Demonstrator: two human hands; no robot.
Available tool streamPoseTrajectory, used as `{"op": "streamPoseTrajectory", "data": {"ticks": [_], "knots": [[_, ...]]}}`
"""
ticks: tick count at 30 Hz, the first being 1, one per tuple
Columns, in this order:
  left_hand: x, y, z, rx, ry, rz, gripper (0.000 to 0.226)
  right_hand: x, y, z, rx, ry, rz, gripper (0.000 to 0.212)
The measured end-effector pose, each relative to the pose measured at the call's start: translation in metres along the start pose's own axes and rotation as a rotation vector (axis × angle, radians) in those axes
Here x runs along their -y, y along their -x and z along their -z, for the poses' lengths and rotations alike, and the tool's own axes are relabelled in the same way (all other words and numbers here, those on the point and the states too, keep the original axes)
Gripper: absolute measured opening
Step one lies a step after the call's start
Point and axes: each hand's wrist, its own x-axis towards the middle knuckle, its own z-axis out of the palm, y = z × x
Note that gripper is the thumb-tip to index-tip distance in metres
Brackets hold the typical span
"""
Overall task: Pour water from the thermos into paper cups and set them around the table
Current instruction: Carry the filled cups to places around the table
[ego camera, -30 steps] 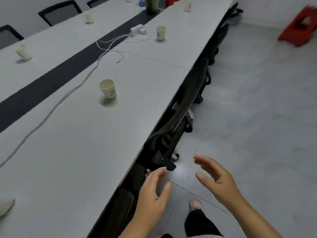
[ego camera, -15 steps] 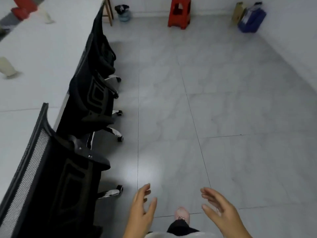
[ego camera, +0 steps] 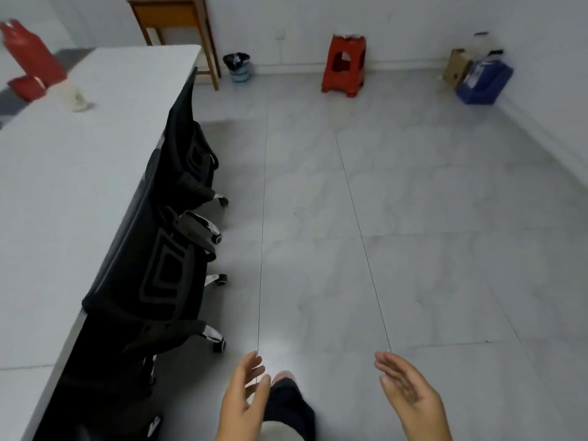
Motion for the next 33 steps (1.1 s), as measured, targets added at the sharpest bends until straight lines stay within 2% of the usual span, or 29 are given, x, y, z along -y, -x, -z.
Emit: {"op": "streamPoseTrajectory", "data": {"ticks": [7,14,20,23,29,33], "knots": [[-0.07,-0.187,-0.001,0.056,-0.019,-0.091,0.037,0.058,-0.166,-0.084,0.048,-0.033,0.056,0.044],[-0.093,-0.359,-0.065,0.048,-0.04,-0.019,0.038,0.05,-0.336,-0.096,-0.04,-0.003,-0.025,0.036],[-0.165,-0.527,-0.113,-0.05,0.015,-0.064,0.036,0.109,-0.532,-0.105,-0.021,0.034,0.033,0.039],[-0.189,-0.601,-0.125,-0.081,0.042,-0.057,0.036,0.139,-0.625,-0.126,0.058,0.022,0.045,0.04],[-0.203,-0.752,-0.129,-0.218,0.034,0.045,0.038,0.158,-0.782,-0.191,0.184,0.075,0.032,0.04],[-0.229,-0.871,-0.122,-0.247,0.025,0.01,0.036,0.18,-0.884,-0.254,0.147,0.087,0.043,0.037]]}}
